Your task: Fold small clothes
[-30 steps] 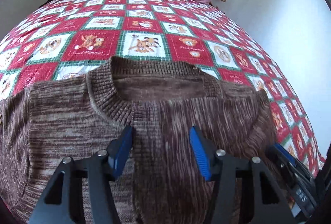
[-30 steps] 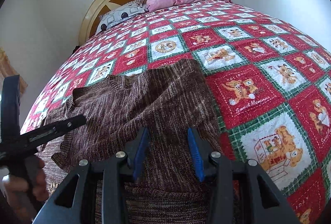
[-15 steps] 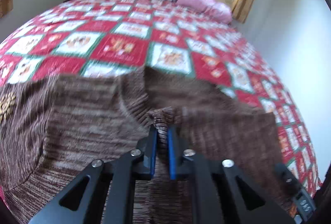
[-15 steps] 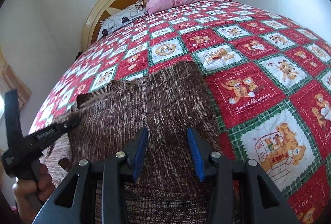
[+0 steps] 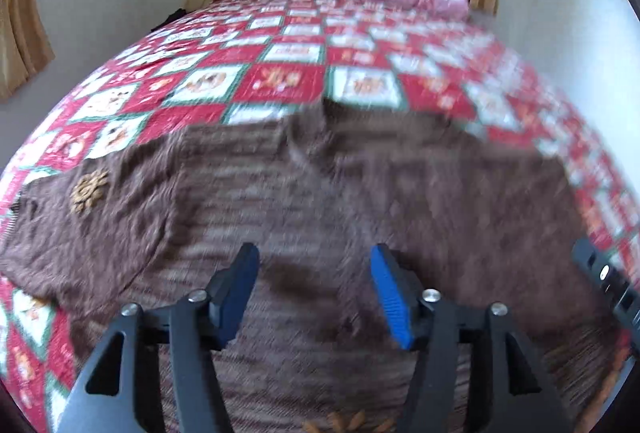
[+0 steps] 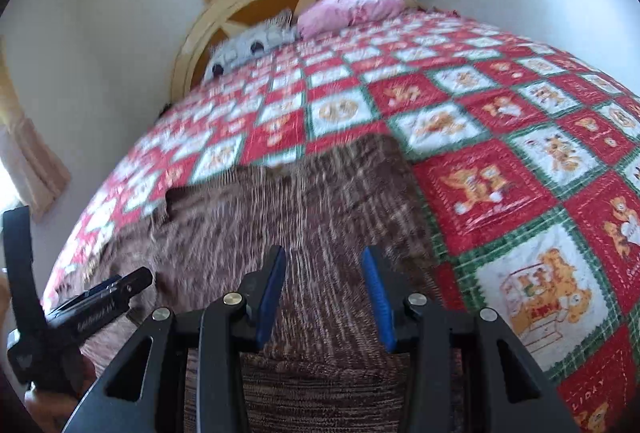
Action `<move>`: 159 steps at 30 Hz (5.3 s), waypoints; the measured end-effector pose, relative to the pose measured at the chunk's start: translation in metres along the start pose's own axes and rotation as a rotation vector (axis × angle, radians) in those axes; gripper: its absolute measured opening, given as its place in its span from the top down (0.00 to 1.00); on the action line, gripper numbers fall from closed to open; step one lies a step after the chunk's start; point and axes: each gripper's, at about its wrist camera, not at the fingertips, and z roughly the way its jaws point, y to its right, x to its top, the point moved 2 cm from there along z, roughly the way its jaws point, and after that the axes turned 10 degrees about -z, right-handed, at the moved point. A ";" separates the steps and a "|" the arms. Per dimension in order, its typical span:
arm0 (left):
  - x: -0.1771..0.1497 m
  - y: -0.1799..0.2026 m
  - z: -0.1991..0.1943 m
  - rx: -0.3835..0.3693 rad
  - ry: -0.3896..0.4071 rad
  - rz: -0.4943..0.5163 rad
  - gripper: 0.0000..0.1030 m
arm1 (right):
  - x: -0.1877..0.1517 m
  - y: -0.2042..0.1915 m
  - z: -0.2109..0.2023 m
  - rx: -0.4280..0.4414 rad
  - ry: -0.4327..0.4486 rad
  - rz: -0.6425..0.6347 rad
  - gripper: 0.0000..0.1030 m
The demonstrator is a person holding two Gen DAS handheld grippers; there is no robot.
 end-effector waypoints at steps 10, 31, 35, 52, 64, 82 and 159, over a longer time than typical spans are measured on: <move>0.009 -0.091 -0.050 0.028 0.104 -0.148 0.13 | -0.003 0.005 0.006 0.010 -0.029 0.017 0.59; 0.011 -0.339 -0.033 0.113 0.090 -0.829 0.64 | -0.003 0.005 0.006 0.009 -0.029 0.015 0.59; 0.019 -0.340 -0.022 0.083 0.080 -0.827 0.90 | -0.003 0.005 0.006 0.010 -0.029 0.016 0.59; 0.054 -0.072 -0.080 -0.200 0.259 -0.140 0.91 | -0.003 0.005 0.006 0.011 -0.029 0.017 0.59; -0.012 0.007 -0.042 -0.228 0.072 0.030 0.90 | -0.005 0.005 0.008 0.015 -0.030 0.022 0.59; -0.026 -0.137 -0.045 -0.052 0.036 -0.266 0.35 | 0.029 -0.096 0.002 0.283 0.022 -0.210 0.59; -0.043 -0.200 -0.056 -0.102 0.188 -0.660 0.33 | 0.011 -0.096 -0.006 0.166 -0.079 -0.215 0.90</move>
